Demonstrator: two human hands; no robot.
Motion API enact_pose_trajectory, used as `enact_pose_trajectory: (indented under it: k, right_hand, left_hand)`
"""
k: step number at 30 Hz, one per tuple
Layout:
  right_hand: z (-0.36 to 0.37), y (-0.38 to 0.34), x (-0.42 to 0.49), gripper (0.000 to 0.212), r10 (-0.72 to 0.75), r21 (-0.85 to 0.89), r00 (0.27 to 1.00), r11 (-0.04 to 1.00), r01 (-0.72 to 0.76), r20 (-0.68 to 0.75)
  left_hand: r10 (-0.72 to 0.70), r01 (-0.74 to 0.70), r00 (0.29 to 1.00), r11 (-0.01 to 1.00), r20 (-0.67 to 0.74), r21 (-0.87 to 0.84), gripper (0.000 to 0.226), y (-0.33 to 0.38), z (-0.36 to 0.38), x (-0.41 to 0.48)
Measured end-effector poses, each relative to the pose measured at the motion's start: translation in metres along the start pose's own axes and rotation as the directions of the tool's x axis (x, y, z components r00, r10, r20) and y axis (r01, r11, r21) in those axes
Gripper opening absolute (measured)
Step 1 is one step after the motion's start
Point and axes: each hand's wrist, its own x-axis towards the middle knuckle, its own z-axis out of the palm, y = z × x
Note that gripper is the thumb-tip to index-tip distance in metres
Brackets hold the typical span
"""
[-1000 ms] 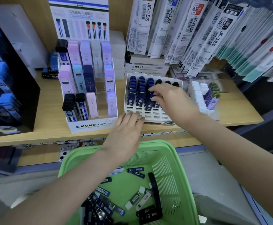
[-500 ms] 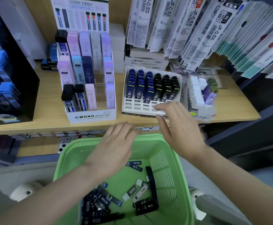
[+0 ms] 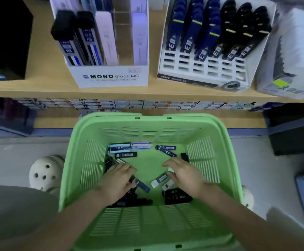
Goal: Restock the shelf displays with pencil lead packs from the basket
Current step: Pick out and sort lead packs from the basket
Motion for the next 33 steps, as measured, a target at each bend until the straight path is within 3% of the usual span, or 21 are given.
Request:
enact_pose_trajectory:
  k: [6, 11, 16, 20, 23, 25, 26, 27, 29, 30, 31, 33]
  right_hand:
    - [0.064, 0.028, 0.021, 0.041, 0.065, 0.027, 0.972, 0.997, -0.073, 0.225]
    - [0.087, 0.039, 0.033, 0.041, 0.011, -0.056, 0.971, 0.998, 0.003, 0.240]
    - [0.088, 0.044, 0.048, 0.037, -0.054, -0.175, 0.963, 0.979, 0.103, 0.264]
    - [0.091, 0.045, 0.051, 0.030, -0.057, -0.199, 0.979, 0.975, 0.097, 0.198]
    - [0.090, 0.041, 0.052, 0.019, 0.082, -0.043, 0.970, 0.996, -0.074, 0.230]
    - [0.086, 0.034, 0.055, 0.016, 0.215, 0.186, 0.967, 0.953, -0.238, 0.136]
    - [0.084, 0.028, 0.058, 0.017, 0.281, 0.329, 0.955, 0.897, -0.297, 0.095]
    - [0.082, 0.021, 0.061, 0.018, 0.340, 0.471, 0.937, 0.817, -0.333, 0.073]
    - [0.076, 0.003, 0.066, 0.021, 0.418, 0.706, 0.905, 0.615, -0.350, 0.085]
    - [0.073, -0.006, 0.068, 0.021, 0.428, 0.785, 0.897, 0.518, -0.340, 0.106]
    - [0.071, -0.016, 0.069, 0.019, 0.423, 0.843, 0.897, 0.431, -0.322, 0.126]
    - [0.069, -0.032, 0.067, 0.014, 0.400, 0.901, 0.907, 0.331, -0.280, 0.135]
  left_hand:
    - [-0.111, 0.134, 0.978, 0.982, 0.175, -0.130, 0.054, -0.021, 0.041, 0.023]
    - [-0.103, 0.110, 0.985, 0.993, 0.135, -0.046, 0.046, -0.034, 0.055, 0.029]
    - [-0.005, -0.008, 0.990, 0.996, 0.138, 0.091, 0.035, -0.035, 0.058, 0.035]
    - [-0.053, 0.044, 0.990, 0.996, 0.129, 0.074, 0.026, -0.034, 0.061, 0.039]
    - [-0.103, 0.103, 0.992, 0.995, 0.076, 0.005, 0.021, -0.032, 0.064, 0.041]
    - [-0.242, 0.238, 0.970, 0.952, 0.001, -0.194, 0.022, -0.028, 0.066, 0.045]
    - [-0.352, 0.317, 0.936, 0.876, -0.030, -0.363, 0.022, -0.023, 0.064, 0.047]
    - [-0.462, 0.387, 0.887, 0.731, 0.010, -0.562, 0.022, -0.018, 0.061, 0.049]
    - [-0.584, 0.376, 0.799, 0.300, 0.142, -0.877, 0.020, -0.002, 0.049, 0.053]
    - [-0.613, 0.328, 0.765, 0.110, 0.196, -0.938, 0.018, 0.005, 0.043, 0.053]
    - [-0.639, 0.301, 0.734, 0.001, 0.231, -0.954, 0.016, 0.010, 0.036, 0.053]
    - [-0.651, 0.244, 0.712, -0.120, 0.262, -0.962, 0.018, 0.015, 0.029, 0.050]
